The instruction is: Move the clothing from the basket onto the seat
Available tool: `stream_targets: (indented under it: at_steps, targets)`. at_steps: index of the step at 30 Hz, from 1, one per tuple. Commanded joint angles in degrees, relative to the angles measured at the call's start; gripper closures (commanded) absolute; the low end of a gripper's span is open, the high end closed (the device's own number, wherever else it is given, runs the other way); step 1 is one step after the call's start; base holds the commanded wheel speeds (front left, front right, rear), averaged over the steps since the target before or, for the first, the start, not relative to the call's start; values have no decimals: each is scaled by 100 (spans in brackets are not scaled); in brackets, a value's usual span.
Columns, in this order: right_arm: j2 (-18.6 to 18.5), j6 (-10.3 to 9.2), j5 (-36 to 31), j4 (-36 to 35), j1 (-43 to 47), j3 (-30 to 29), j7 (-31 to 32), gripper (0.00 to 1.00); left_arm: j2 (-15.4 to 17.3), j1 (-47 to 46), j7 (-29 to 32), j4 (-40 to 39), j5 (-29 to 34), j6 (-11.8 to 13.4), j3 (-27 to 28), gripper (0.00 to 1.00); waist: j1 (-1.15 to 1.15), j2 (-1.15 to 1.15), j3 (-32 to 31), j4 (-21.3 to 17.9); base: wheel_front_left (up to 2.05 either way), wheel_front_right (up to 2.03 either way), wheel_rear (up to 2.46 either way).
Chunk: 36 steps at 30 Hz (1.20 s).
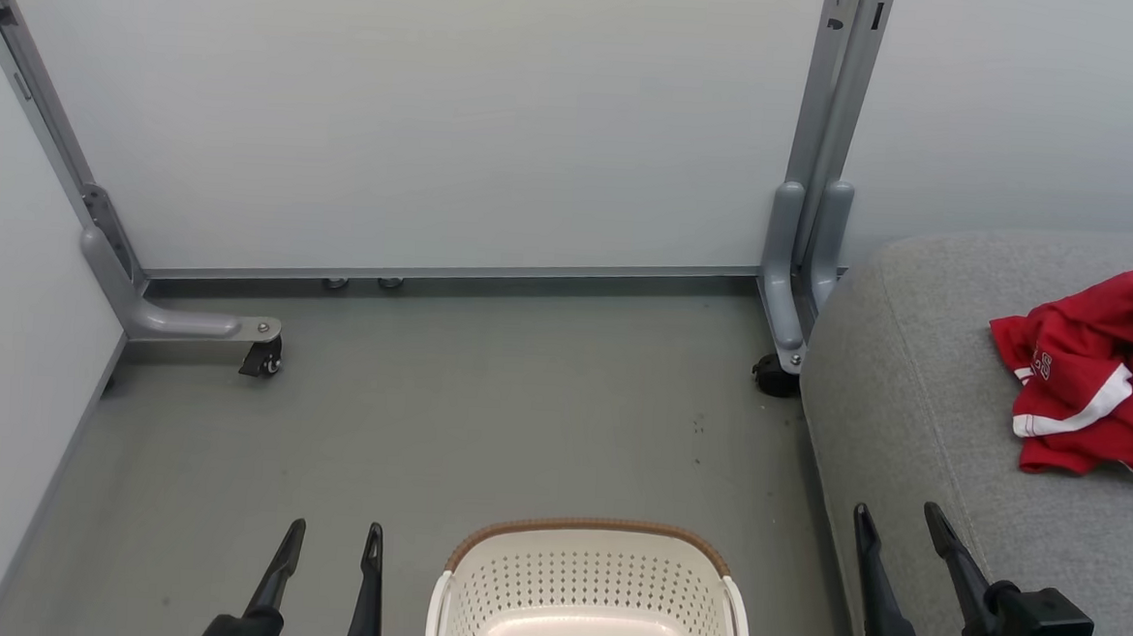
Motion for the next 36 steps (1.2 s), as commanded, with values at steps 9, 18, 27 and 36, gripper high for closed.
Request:
stream_targets:
  at_steps: [9,18,27,36]
  targets:
    - [18,0,407,197,8,-16,87,100,5,-39,84,197,-384,-27,57,100,0,0,28,8,0,0,0]
    - [-19,0,1396,268,-190,-91,312,100,37,-239,311,256,-1375,-93,214,100,0,0,86,-6,0,0,0]
    - [-43,0,2295,327,-363,-163,520,100,60,-421,520,317,-2278,-157,362,100,0,0,144,-21,0,0,0]
    - [-61,0,3084,379,-515,-233,708,100,76,-577,709,349,-3068,-213,498,100,0,0,202,-35,0,0,0]
